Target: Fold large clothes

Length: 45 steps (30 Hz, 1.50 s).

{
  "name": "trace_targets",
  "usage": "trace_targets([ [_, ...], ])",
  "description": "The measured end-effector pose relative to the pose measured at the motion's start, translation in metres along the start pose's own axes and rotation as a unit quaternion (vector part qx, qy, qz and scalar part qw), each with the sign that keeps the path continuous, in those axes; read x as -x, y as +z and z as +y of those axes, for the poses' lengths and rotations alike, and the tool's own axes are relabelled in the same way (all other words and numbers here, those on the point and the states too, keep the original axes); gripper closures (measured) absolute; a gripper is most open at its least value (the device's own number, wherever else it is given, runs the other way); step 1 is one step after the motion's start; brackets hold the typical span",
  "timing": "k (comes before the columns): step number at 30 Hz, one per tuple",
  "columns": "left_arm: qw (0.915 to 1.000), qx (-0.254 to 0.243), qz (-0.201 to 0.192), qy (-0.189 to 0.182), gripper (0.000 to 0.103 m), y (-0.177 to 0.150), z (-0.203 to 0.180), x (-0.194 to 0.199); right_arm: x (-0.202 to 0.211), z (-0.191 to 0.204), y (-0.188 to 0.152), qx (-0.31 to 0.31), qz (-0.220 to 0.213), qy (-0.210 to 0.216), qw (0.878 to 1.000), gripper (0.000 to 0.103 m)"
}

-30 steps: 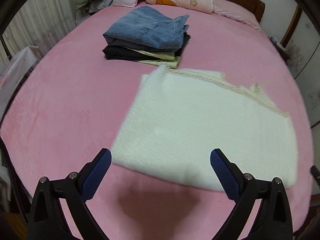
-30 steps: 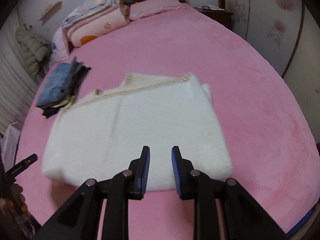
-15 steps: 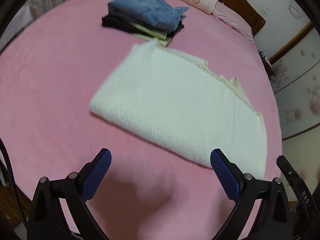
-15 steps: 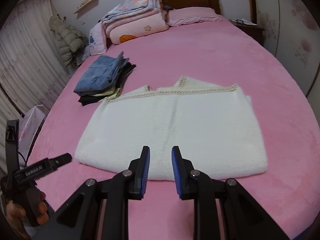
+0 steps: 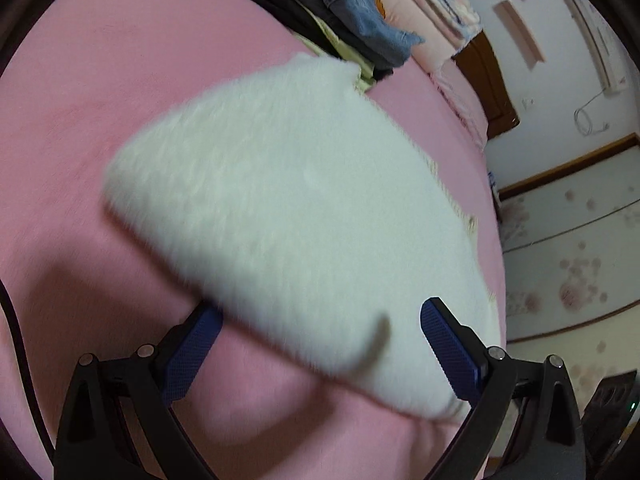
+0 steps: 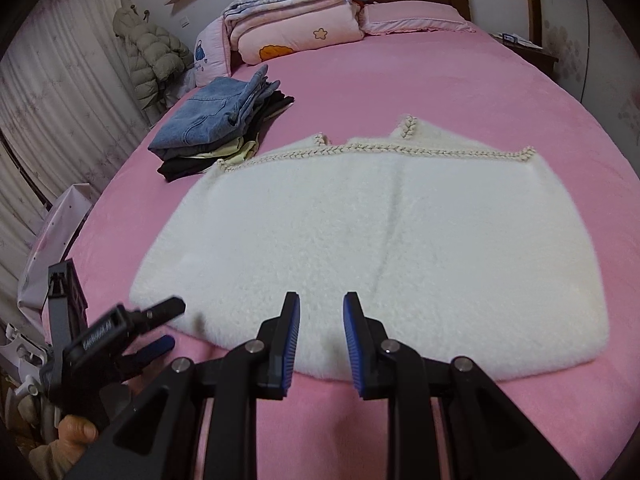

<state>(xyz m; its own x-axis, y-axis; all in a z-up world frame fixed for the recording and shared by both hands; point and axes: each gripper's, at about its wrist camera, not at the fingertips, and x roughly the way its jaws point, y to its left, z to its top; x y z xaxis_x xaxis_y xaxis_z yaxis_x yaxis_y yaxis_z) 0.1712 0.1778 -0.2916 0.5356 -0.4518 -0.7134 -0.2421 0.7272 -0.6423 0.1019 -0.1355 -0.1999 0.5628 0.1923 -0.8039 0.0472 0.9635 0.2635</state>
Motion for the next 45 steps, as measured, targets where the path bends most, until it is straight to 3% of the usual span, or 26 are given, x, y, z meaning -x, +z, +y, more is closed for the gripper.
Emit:
trace_targets([
  [7, 0.9988, 0.002, -0.041, -0.027, 0.005, 0.033, -0.003, -0.026, -0.020, 0.002, 0.005, 0.013, -0.011, -0.011, 1.000, 0.081],
  [9, 0.9984, 0.018, -0.047, -0.026, 0.009, 0.040, -0.004, -0.031, -0.024, 0.000, 0.010, 0.015, -0.012, -0.021, 1.000, 0.081],
  [12, 0.9989, 0.026, -0.038, 0.005, 0.043, 0.046, -0.003, -0.033, -0.030, -0.002, 0.022, 0.024, -0.016, -0.046, 0.999, 0.081],
  [13, 0.9990, 0.020, -0.035, 0.022, 0.065, 0.045, -0.001, -0.027, -0.033, -0.003, 0.028, 0.028, -0.019, -0.054, 0.998, 0.081],
  [14, 0.9991, 0.007, -0.028, 0.033, 0.073, 0.046, -0.001, -0.026, -0.035, -0.003, 0.034, 0.031, -0.022, -0.062, 0.997, 0.081],
  [17, 0.9981, -0.044, -0.030, 0.032, 0.081, 0.050, -0.015, -0.012, -0.050, -0.002, 0.050, 0.045, -0.021, -0.085, 0.995, 0.081],
  [19, 0.9931, -0.103, -0.036, 0.041, 0.083, 0.049, -0.037, -0.003, -0.064, -0.001, 0.057, 0.051, -0.012, -0.090, 0.995, 0.084],
  [21, 0.9872, -0.150, -0.041, 0.036, 0.083, 0.049, -0.059, 0.008, -0.080, 0.001, 0.057, 0.055, 0.010, -0.084, 0.995, 0.094],
  [24, 0.9764, -0.210, -0.047, 0.021, 0.084, 0.045, -0.092, 0.021, -0.108, 0.001, 0.049, 0.052, 0.051, -0.083, 0.994, 0.095],
  [27, 0.9639, -0.262, -0.046, 0.004, 0.084, 0.035, -0.121, 0.029, -0.122, -0.008, 0.046, 0.021, 0.064, -0.053, 0.996, 0.095],
  [32, 0.9343, -0.352, -0.037, -0.043, 0.084, 0.012, -0.180, 0.035, -0.124, -0.022, 0.044, -0.014, 0.064, -0.013, 0.998, 0.095],
  [39, 0.9136, -0.399, -0.010, -0.079, 0.084, -0.020, -0.234, 0.020, -0.122, -0.052, 0.044, -0.077, 0.069, 0.072, 0.992, 0.098],
  [43, 0.9047, -0.417, -0.004, -0.089, 0.084, -0.046, -0.265, 0.009, -0.108, -0.085, 0.042, -0.137, 0.076, 0.142, 0.977, 0.102],
  [45, 0.9013, -0.424, 0.000, -0.091, 0.084, -0.064, -0.282, -0.001, -0.087, -0.108, 0.037, -0.163, 0.063, 0.148, 0.974, 0.103],
])
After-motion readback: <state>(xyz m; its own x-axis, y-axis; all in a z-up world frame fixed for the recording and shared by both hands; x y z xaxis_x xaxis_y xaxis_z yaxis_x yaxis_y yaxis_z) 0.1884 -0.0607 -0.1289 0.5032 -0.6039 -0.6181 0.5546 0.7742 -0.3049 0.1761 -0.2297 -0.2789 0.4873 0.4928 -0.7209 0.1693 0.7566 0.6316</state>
